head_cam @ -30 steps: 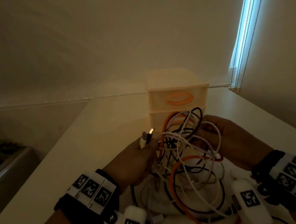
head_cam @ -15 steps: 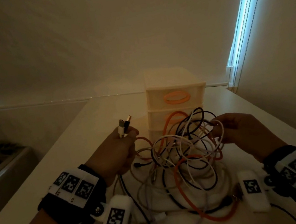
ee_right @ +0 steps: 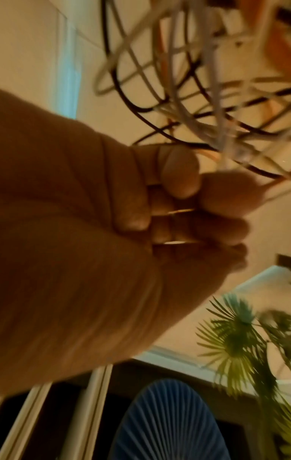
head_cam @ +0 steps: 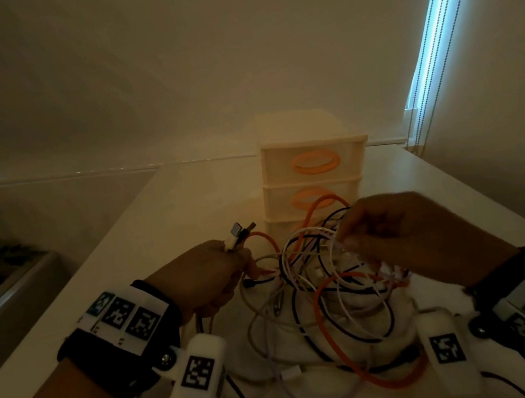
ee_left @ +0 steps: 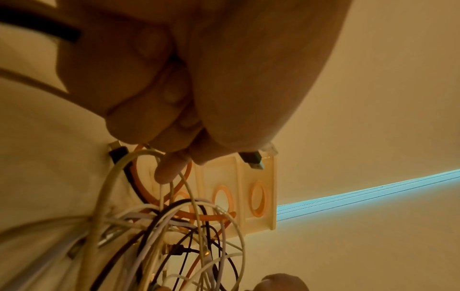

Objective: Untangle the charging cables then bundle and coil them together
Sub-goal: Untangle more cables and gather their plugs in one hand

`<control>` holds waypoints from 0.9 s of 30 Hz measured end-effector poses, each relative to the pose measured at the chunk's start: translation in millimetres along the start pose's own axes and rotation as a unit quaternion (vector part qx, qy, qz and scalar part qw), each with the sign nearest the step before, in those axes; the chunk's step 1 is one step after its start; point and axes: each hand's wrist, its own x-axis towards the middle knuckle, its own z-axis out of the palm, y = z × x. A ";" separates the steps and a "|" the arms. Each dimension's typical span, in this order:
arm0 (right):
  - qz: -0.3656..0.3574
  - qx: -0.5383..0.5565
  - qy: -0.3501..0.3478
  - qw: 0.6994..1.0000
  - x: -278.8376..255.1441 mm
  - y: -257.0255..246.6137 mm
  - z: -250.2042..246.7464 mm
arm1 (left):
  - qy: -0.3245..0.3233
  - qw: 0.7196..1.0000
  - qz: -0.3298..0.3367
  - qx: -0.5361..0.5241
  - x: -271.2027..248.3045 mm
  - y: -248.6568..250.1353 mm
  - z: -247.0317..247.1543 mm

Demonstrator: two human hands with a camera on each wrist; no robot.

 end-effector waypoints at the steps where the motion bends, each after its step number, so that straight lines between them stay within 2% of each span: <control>1: 0.001 0.001 -0.050 0.999 -0.5 -6.4 6.1 | -0.003 1.000 -0.002 0.003 0.1 0.0 -0.1; 5: -0.028 -0.062 -0.213 0.975 3.9 -22.9 29.2 | -0.010 1.000 -0.008 0.011 -1.0 1.7 -0.8; 10: -0.097 -0.155 -0.355 0.917 15.7 -47.7 64.5 | -0.008 1.000 -0.002 -0.006 -4.1 4.4 -2.6; 13: -0.152 -0.228 -0.380 0.884 24.3 -59.0 86.5 | -0.003 1.000 0.003 -0.012 -6.2 5.9 -6.5; 18: -0.124 -0.346 -0.413 0.833 31.3 -62.8 110.5 | 0.008 0.999 0.021 -0.045 -9.4 7.2 -18.0; 21: -0.123 -0.395 -0.435 0.800 34.1 -65.9 106.5 | 0.014 0.997 0.034 -0.060 -10.6 7.5 -21.6; 22: -0.114 -0.397 -0.441 0.797 34.8 -69.0 101.2 | 0.017 0.997 0.039 -0.065 -10.8 7.9 -22.1; 23: -0.095 -0.378 -0.441 0.808 36.3 -70.9 94.5 | 0.021 0.996 0.045 -0.071 -10.5 8.3 -22.8; 24: -0.072 -0.341 -0.426 0.835 37.7 -71.8 86.1 | 0.025 0.995 0.051 -0.078 -10.1 8.4 -23.6; 25: -0.047 -0.294 -0.389 0.871 40.0 -71.9 77.0 | 0.027 0.994 0.060 -0.088 -9.6 8.2 -24.7; 27: 0.004 -0.189 -0.263 0.946 47.8 -69.3 54.8 | 0.020 0.989 0.091 -0.116 -9.7 8.3 -28.2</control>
